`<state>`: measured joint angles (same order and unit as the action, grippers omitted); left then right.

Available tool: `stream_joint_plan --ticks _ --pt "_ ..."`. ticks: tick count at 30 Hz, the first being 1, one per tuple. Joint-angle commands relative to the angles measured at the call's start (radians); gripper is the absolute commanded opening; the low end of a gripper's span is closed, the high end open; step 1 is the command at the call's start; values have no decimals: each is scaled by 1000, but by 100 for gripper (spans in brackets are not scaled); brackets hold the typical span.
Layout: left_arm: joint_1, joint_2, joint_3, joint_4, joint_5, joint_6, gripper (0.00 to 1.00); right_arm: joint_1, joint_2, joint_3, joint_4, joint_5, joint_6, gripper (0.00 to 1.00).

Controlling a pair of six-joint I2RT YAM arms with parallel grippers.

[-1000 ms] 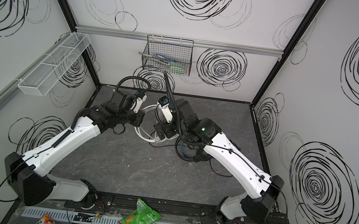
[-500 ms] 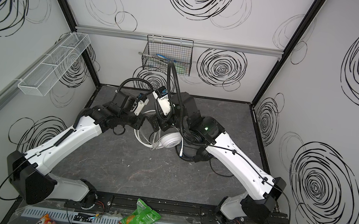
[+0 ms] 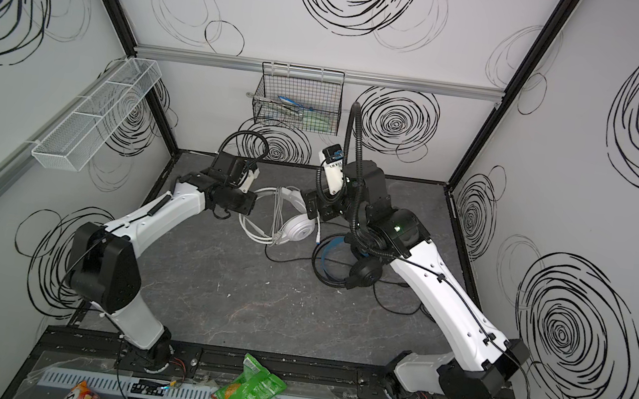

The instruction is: Wrap the headphones

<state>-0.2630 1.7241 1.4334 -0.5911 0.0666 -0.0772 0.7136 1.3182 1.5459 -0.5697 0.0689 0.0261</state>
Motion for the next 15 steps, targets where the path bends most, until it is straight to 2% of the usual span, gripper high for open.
stream_joint_plan --ticks 1,15 --pt "41 61 108 120 63 -14 0 -34 -38 -49 5 -2 33 97" --pt "88 528 602 80 92 35 0 -130 -50 -136 37 -67 52 97"
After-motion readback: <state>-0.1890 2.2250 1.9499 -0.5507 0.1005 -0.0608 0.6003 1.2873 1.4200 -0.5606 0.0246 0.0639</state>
